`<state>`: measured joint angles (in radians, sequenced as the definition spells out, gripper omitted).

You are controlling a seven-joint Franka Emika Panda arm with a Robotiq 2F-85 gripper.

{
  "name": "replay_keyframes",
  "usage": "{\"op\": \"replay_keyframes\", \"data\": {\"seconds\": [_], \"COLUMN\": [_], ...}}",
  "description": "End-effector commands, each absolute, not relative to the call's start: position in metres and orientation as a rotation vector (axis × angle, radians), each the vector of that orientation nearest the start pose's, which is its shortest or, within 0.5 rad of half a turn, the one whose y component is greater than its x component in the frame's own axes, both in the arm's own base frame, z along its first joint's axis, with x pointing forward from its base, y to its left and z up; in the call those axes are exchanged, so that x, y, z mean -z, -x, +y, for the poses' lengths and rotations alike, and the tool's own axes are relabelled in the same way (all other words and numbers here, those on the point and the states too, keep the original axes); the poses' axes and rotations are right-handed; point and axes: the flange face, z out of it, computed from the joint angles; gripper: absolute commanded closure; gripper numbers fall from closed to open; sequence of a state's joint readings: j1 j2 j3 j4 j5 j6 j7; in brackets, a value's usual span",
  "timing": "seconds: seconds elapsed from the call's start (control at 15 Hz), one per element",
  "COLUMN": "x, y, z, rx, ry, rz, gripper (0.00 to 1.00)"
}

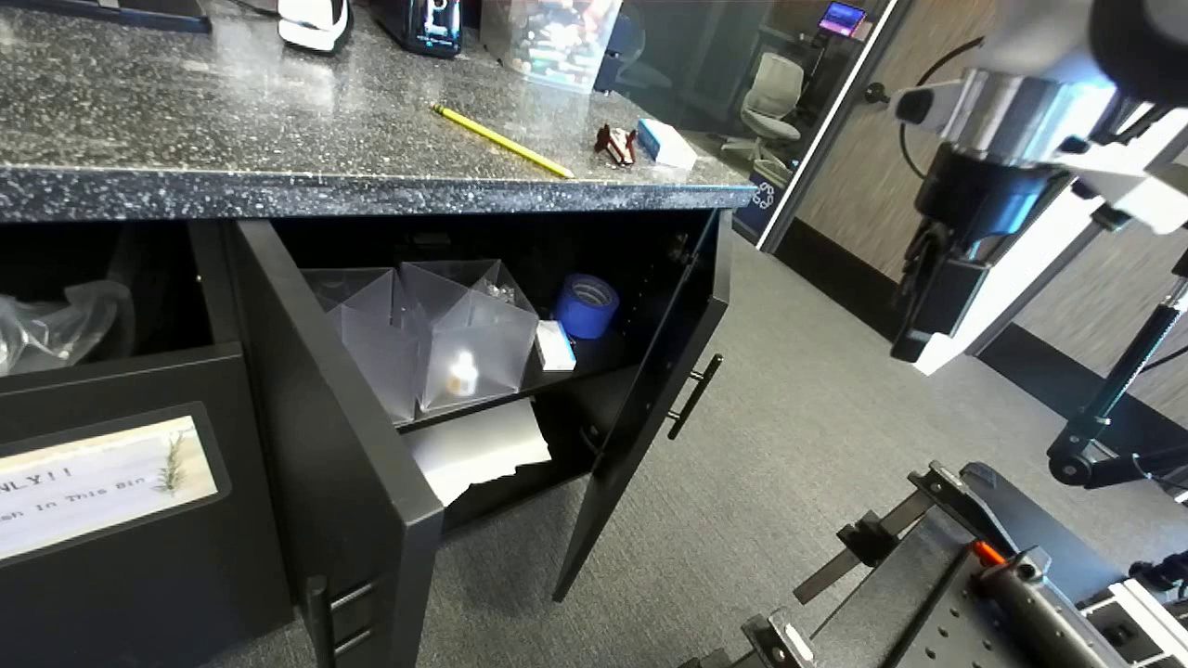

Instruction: Close the right door of the cabinet

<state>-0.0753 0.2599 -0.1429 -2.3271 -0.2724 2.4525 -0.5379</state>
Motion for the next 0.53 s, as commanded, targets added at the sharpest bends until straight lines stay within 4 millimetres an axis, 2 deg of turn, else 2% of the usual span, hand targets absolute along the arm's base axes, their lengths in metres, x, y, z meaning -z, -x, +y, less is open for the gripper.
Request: {"op": "replay_keyframes", "data": {"seconds": [0.0, 0.47], "x": [-0.176, -0.12], "y": [-0.541, -0.615], "z": [-0.105, -0.09], "rx": [-0.328, -0.293], "ry": [3.126, 3.116], "rz": [-0.967, -1.015], "gripper": [0.0, 0.0]}}
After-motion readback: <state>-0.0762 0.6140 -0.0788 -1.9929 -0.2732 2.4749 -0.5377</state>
